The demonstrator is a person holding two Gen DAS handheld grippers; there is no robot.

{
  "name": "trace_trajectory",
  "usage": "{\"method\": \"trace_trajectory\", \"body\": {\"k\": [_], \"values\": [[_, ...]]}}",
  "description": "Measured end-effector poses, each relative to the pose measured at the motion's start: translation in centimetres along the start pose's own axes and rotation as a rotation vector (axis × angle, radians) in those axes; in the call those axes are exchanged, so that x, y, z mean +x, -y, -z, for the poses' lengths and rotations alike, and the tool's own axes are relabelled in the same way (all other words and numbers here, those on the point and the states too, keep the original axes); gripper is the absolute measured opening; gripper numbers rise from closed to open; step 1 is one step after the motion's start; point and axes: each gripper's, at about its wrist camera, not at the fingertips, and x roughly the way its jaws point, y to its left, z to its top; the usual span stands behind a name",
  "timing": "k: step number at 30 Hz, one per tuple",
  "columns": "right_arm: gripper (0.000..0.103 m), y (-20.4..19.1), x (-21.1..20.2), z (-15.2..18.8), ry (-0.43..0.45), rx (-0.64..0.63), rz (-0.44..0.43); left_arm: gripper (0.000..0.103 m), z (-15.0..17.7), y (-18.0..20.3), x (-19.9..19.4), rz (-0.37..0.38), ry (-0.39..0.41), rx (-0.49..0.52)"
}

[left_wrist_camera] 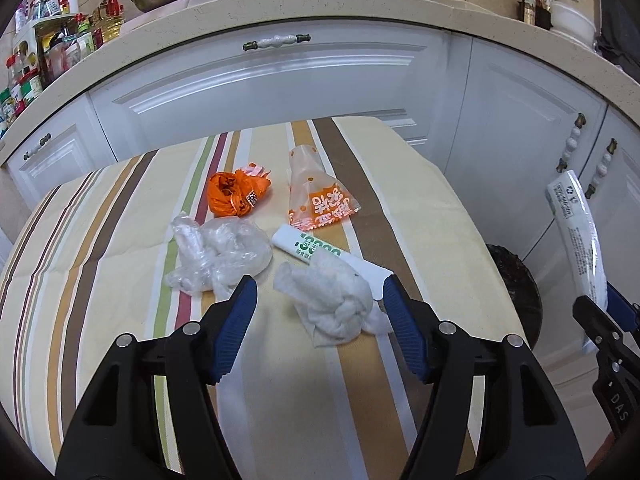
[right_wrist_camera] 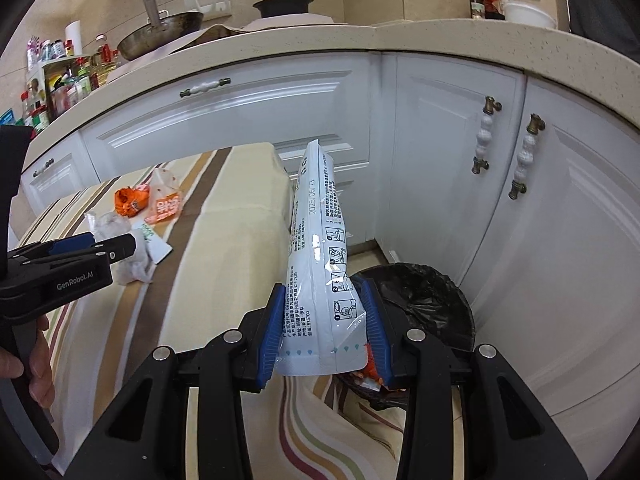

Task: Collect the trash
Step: 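Grasp the white crumpled tissue with the left tool while the right tool holds the packet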

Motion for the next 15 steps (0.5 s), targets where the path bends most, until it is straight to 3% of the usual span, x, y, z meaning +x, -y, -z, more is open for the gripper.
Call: {"method": "trace_trajectory", "body": {"k": [3,4,5,8,15], "values": [[0.039,0.6,0.4,0.1,-0.004,0.010,-0.004,0.059,0.0,0.1,0.5,-0.003,-0.005,0.012],[0.039,0.8,0.5,0.1,-0.005,0.013,-0.004,0.053,0.0,0.1,0.6,-0.004,-0.002,0.015],[0.039,0.9,0.6,0.1,-0.005,0.016,-0.005,0.041,0.1,0.2,0.7,-0.001,-0.002,0.021],[0.039,1.4,0.8,0.2,-0.007,0.024,-0.007,0.023,0.1,0.2,0.7,0.018,0.001,0.038],[0.039,1.9,0.9,0.3,-0.006,0.033,-0.005,0.016,0.3,1.1,-1.2,0.017,0.049,0.095]]}}
